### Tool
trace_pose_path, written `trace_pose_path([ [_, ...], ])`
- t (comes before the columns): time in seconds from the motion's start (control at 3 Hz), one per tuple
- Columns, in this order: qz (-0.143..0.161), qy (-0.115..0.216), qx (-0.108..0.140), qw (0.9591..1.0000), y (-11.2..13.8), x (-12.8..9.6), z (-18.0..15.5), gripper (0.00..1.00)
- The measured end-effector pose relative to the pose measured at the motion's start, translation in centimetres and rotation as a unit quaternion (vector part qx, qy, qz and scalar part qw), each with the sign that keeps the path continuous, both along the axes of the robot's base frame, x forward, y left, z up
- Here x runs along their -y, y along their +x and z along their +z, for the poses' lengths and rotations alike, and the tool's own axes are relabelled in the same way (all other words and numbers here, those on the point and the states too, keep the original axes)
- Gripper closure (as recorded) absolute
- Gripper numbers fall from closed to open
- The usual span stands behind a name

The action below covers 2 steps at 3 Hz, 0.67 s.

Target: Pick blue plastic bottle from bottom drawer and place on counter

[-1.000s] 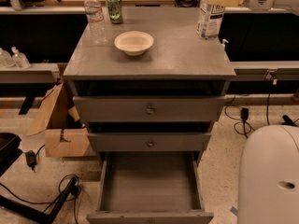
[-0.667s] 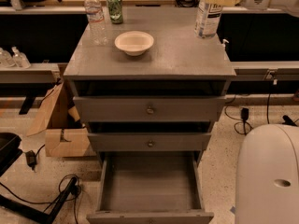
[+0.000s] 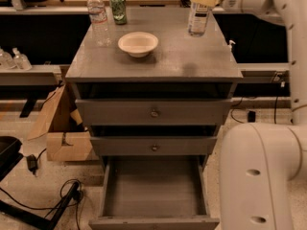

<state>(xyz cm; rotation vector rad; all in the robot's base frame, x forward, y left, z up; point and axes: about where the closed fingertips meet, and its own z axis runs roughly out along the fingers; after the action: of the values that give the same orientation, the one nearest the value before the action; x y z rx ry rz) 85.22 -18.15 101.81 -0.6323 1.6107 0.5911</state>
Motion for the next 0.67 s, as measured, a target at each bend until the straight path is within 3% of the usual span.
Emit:
trace_pose_path([
  [0.33,-0.069,0.011,0.021,0.9974,4.1,0.4,0.1,1.00],
  [0.67,-0.133,-0.002,0.043,0.9902,7.1,1.2,0.4,1.00],
])
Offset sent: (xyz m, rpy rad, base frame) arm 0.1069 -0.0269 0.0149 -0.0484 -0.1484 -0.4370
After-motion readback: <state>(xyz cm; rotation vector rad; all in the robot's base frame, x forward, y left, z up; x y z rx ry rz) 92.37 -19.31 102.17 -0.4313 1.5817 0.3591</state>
